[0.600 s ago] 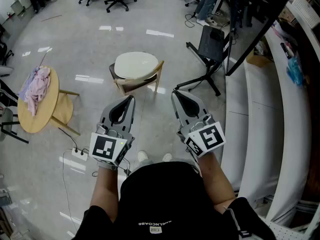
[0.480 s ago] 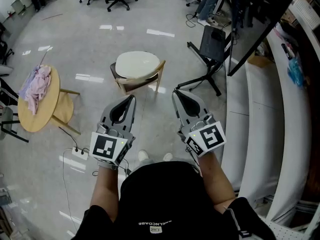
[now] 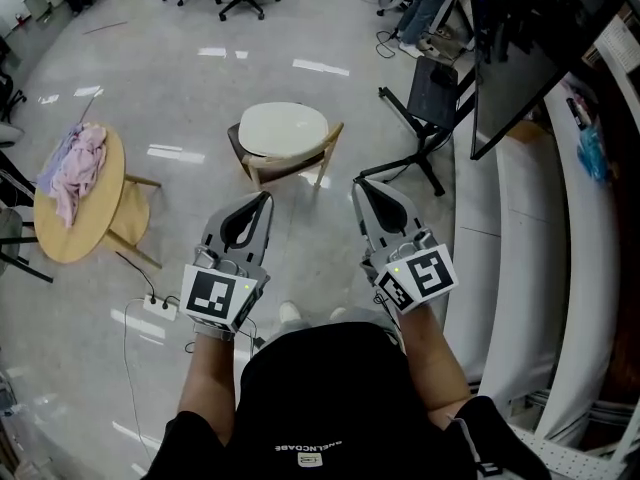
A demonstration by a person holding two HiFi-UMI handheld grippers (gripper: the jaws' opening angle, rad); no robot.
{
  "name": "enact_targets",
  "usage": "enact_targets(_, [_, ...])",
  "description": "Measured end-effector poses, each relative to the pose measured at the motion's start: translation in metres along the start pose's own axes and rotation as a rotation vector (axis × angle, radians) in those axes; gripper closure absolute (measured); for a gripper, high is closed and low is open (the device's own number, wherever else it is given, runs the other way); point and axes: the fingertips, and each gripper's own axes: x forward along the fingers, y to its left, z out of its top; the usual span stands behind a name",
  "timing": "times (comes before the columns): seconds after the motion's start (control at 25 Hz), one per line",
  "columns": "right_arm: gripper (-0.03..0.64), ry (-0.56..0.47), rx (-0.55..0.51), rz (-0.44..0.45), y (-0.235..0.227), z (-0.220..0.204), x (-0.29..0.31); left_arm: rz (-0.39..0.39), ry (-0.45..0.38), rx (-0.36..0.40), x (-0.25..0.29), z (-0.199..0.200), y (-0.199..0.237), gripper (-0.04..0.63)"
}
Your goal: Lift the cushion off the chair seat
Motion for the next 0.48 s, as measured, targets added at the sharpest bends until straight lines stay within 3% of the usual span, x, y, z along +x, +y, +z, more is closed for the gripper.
enact_targets(0.48, [0.614, 0.036, 0.061, -0.048, -0.023, -0.023, 0.038, 0.029, 0.056, -0.003, 0.003, -0.027, 0.043, 0.583])
